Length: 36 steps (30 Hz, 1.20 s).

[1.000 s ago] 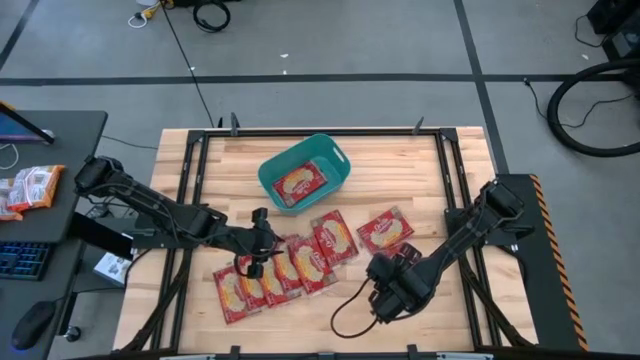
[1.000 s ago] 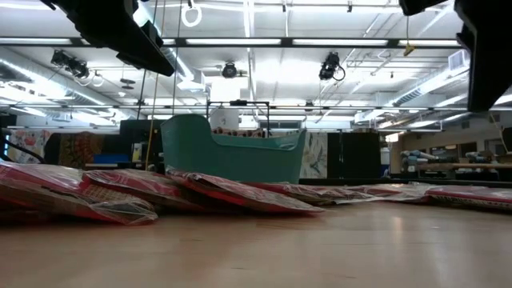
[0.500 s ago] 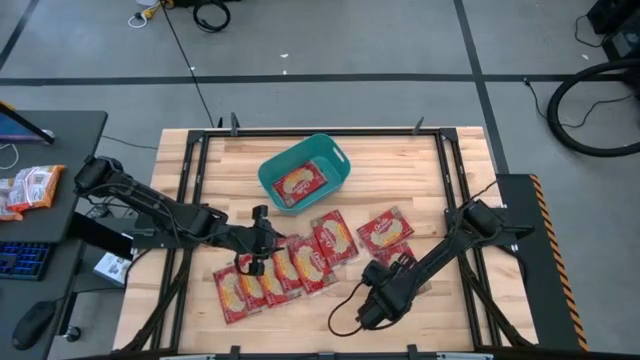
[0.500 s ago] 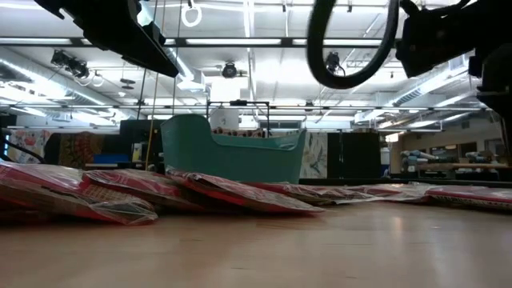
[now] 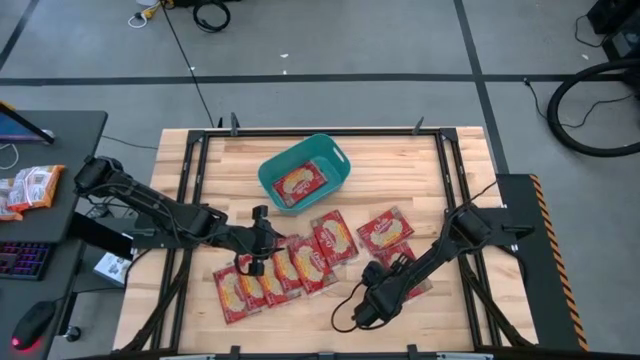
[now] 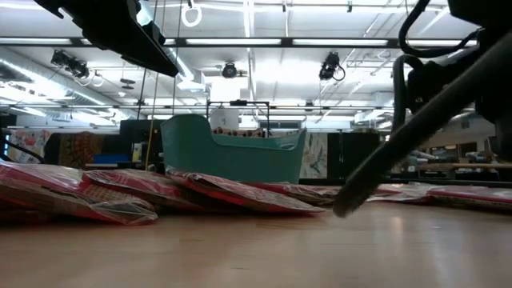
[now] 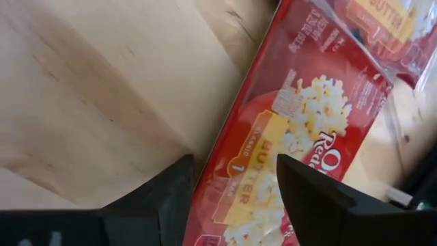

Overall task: Sort popcorn bags into baskets
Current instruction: Put the red popcorn bag into the green bin

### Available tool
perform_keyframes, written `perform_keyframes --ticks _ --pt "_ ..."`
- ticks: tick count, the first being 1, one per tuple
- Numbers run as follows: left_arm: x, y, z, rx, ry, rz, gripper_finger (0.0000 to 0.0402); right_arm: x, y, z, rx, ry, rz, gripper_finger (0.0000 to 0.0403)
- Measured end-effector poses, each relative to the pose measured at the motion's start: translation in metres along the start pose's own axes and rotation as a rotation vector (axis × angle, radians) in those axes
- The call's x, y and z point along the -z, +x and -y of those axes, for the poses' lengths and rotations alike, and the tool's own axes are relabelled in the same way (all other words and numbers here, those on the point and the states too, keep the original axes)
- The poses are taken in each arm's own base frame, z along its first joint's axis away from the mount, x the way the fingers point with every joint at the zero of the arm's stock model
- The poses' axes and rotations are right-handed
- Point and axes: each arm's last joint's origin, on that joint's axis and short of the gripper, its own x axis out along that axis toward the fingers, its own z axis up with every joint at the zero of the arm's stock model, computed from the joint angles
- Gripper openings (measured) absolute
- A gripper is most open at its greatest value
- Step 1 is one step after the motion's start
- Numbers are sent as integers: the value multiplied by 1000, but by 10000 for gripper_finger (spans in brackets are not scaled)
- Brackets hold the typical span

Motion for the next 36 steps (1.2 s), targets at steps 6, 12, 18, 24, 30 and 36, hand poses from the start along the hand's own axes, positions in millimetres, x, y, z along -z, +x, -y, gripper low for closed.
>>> perform_keyframes --ticks 6,12,18,24,30,36 --pt "0 0 0 0 0 0 144 1 3 -1 -12 -31 -8 160" --pt "0 0 0 1 -2 0 144 0 4 -4 -38 -54 -12 55" --pt "-5 2 0 1 56 52 144 0 -11 1 -28 -115 18 11" --pt "-9 22 12 18 211 118 148 3 -42 19 -73 -142 178 5" --pt "-6 44 19 15 234 137 181 9 -68 39 -115 -184 330 3" --pt "-8 40 19 23 166 152 203 6 -87 58 -150 -170 451 2"
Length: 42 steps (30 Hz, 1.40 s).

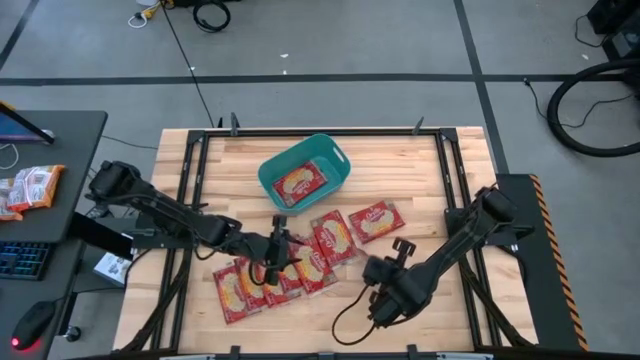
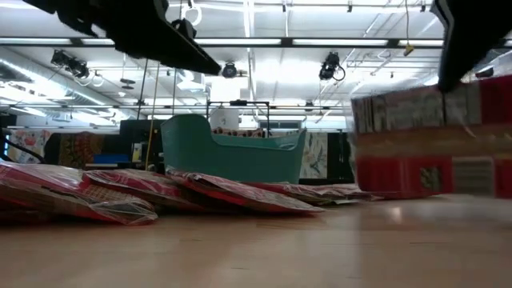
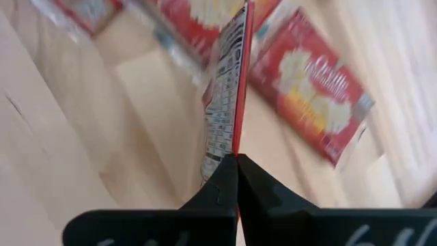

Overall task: Sort popcorn bags into baskets
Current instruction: Put the red popcorn bag into the green bin

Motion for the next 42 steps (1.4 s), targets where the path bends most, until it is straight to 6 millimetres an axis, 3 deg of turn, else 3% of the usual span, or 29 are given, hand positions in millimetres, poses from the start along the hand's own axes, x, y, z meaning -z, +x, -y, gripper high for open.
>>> perform_keyframes --ticks 8,14,20,26,34,42 --pt "-25 -41 -5 47 -41 145 189 -31 1 21 7 -39 108 1" --pt "-30 -68 -5 87 -97 174 185 -61 12 38 -34 -77 89 4" --pt "-23 -73 2 124 -139 93 185 -74 28 42 -124 -103 31 61" --pt "-19 -70 7 135 -189 54 185 -69 49 48 -115 -147 -45 110" --pt "-16 -71 9 144 -227 25 185 -38 69 29 -244 -156 -159 143" --pt "-17 -70 6 123 -237 31 185 -17 84 16 -328 -49 -194 190"
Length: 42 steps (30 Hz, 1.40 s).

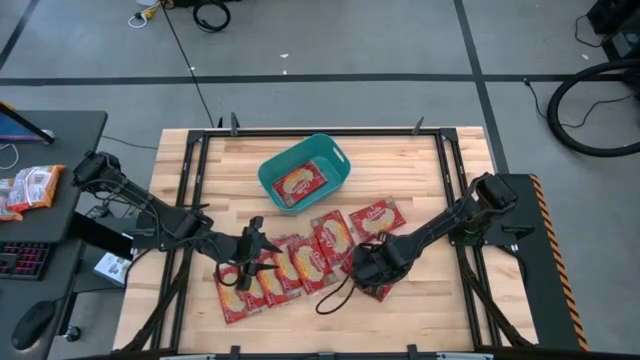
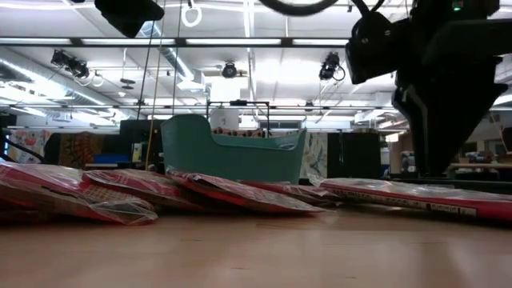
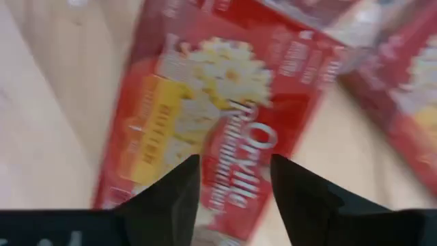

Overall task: Sort popcorn bags into baskets
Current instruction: Put the red popcorn bag into the green bin

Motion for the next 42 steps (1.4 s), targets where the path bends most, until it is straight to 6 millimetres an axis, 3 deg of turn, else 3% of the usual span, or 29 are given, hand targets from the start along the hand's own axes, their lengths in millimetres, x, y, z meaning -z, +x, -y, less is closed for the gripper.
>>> perform_keyframes --ticks 5,11,14,18,30,35,42 --pt "0 0 0 2 0 1 185 4 4 -10 -42 -28 74 240" --pt "0 0 0 1 -1 2 185 19 24 -2 30 6 99 291" --pt "0 0 0 1 -1 2 185 23 33 0 20 4 104 295" --pt "0 0 0 2 -2 4 185 24 36 2 44 -5 124 253" --pt "0 -1 2 11 -16 4 185 25 37 3 41 -56 107 19" --pt "0 -1 2 11 -14 2 185 23 34 2 51 -87 92 7" --pt "0 -1 2 11 -13 3 185 5 0 -6 142 -207 95 3"
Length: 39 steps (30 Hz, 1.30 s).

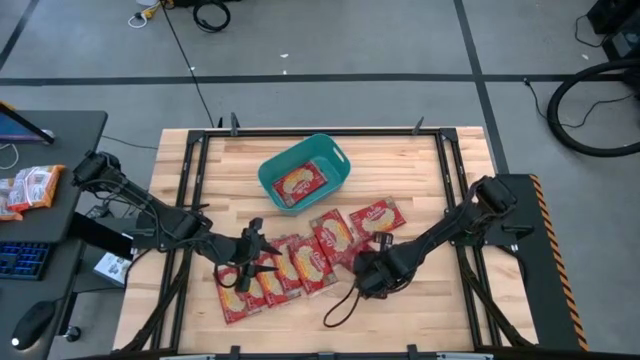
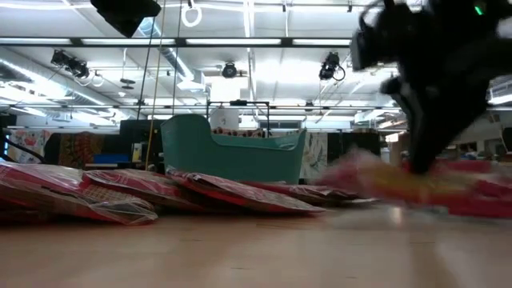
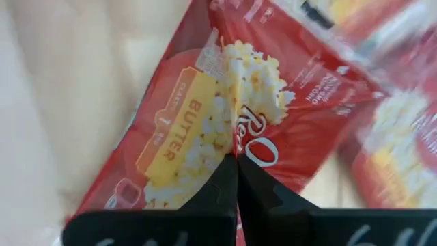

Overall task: Sort popcorn bags into baskets
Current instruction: Put the red popcorn bag into the green bin

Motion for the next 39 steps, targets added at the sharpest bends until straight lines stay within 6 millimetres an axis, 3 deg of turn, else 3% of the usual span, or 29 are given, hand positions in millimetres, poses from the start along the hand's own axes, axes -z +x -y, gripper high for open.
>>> perform_keyframes --ticks 6,19,27,31,34,39 --pt "1 0 0 -3 6 -13 185 -10 -11 4 24 -41 24 2" --pt "2 0 -1 -6 6 -23 185 -15 -14 11 124 -106 64 1" --pt "1 -3 -1 2 3 -12 185 -46 -39 28 192 -174 135 0" --pt "-1 -8 -1 21 -7 -9 185 -62 -45 41 143 -173 142 1" --pt "3 -9 -1 17 -13 -40 185 -68 -41 48 61 -134 115 15" --pt "9 -5 0 7 7 -96 185 -71 -36 50 -4 -113 110 75"
